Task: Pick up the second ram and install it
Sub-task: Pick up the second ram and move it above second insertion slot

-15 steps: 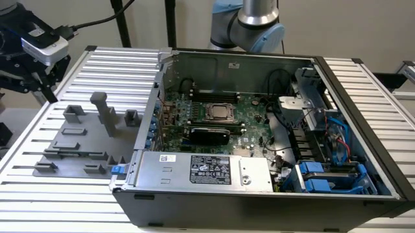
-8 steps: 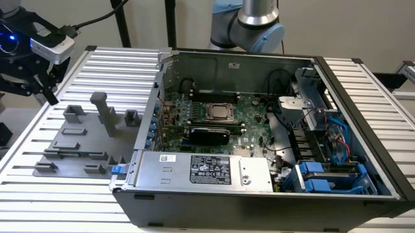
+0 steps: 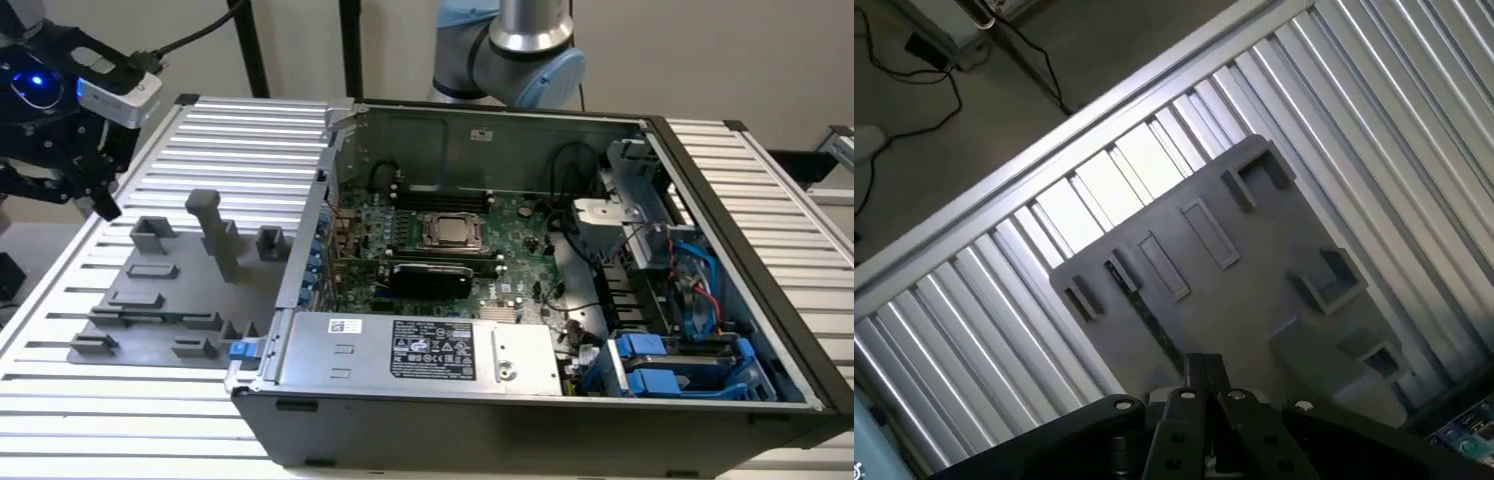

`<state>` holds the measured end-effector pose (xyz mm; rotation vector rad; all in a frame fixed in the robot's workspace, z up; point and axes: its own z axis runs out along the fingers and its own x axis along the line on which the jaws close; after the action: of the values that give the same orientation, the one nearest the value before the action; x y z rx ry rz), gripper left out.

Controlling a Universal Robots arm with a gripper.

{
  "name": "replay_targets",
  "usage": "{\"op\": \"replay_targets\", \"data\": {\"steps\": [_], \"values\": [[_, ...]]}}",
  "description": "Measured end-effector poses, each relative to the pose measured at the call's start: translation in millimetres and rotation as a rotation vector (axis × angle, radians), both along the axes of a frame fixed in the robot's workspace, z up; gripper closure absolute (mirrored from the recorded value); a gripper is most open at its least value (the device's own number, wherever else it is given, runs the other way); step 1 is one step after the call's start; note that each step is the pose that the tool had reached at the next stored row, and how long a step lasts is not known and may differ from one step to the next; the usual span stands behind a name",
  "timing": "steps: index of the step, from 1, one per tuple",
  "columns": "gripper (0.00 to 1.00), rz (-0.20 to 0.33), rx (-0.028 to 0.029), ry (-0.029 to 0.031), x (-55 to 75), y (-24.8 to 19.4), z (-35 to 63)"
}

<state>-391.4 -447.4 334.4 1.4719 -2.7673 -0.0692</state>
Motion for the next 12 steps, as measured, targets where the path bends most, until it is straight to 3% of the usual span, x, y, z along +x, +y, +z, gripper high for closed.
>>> {"op": "replay_targets", "data": {"steps": [12], "values": [[1.00, 0.218, -0.0001, 0.0000, 0.0, 0.0, -15.1]]}}
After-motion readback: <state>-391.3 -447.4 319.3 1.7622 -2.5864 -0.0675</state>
